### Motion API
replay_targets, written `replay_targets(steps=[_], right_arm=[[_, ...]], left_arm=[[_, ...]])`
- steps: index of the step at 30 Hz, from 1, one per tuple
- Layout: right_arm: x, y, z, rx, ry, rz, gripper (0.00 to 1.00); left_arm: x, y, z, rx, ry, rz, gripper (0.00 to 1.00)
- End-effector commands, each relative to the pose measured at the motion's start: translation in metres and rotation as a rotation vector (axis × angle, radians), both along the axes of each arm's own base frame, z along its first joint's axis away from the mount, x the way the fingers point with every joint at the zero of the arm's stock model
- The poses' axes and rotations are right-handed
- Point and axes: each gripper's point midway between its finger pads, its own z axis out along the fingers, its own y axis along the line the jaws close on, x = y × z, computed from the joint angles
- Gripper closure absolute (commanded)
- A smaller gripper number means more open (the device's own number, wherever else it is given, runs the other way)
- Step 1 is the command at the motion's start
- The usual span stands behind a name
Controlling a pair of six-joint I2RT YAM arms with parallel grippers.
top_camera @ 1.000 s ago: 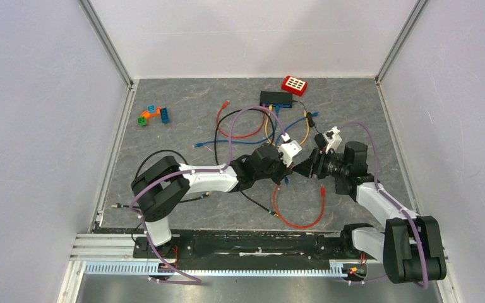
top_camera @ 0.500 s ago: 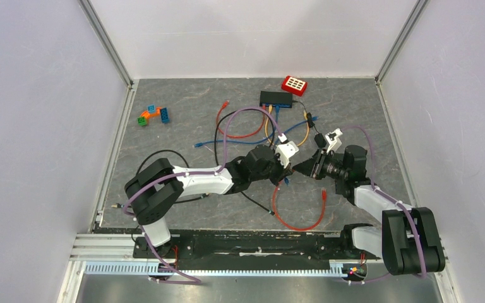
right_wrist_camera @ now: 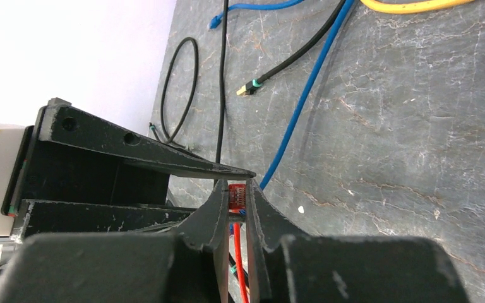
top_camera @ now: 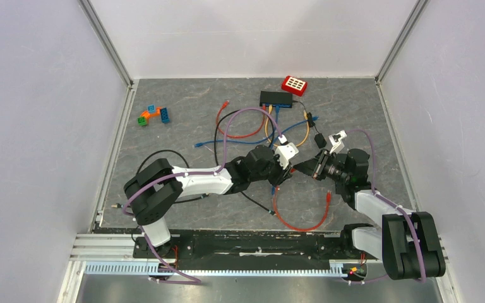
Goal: Insert the plug into the switch port
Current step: Pick up the connector from the center of the board.
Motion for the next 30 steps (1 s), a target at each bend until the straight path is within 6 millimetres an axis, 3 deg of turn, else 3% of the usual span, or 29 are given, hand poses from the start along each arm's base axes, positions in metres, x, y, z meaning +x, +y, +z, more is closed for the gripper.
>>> replay_targets(steps=[1,7,11,14,16,20,23,25,27,30], right_arm=[[0.006,-0.002,0.016,0.030,-0.059,-0.025,0.97],[0.003,-0.002,0.012,0.034,-0.045,-0.027,0.95],[0.004,-0.002,0.015,0.042,-0.051,-0.031,0.93],[0.005,-0.003,0.019,0.044,-0.057,-0.037,0.92],[0.006,-0.003,0.021,0.044,-0.061,-0.040,0.92],[0.006,-0.004,0.022,0.049,-0.058,-0.042,0.92],[0.006,-0.004,0.024,0.051,-0.060,-0.046,0.92],[0.006,-0.004,0.024,0.050,-0.061,-0.047,0.92],[0.006,-0.004,0.024,0.048,-0.060,-0.045,0.92],[0.010,-0.007,0.023,0.019,-0.065,-0.058,0.88]], left_arm=[[0.013,-0.008,0.035,-0.045,-0.085,-0.018,0.63],[0.013,-0.013,0.037,-0.039,-0.092,-0.051,0.65],[0.010,-0.019,0.034,-0.036,-0.087,-0.089,0.86],[0.008,-0.020,0.032,-0.036,-0.079,-0.103,0.92],[0.006,-0.021,0.030,-0.038,-0.070,-0.108,0.90],[0.008,-0.020,0.028,-0.033,-0.067,-0.097,0.71],[0.011,-0.021,0.025,-0.028,-0.064,-0.094,0.69],[0.012,-0.021,0.025,-0.028,-0.058,-0.101,0.76],[0.012,-0.022,0.028,-0.034,-0.060,-0.109,0.95],[0.012,-0.021,0.034,-0.043,-0.078,-0.108,0.98]])
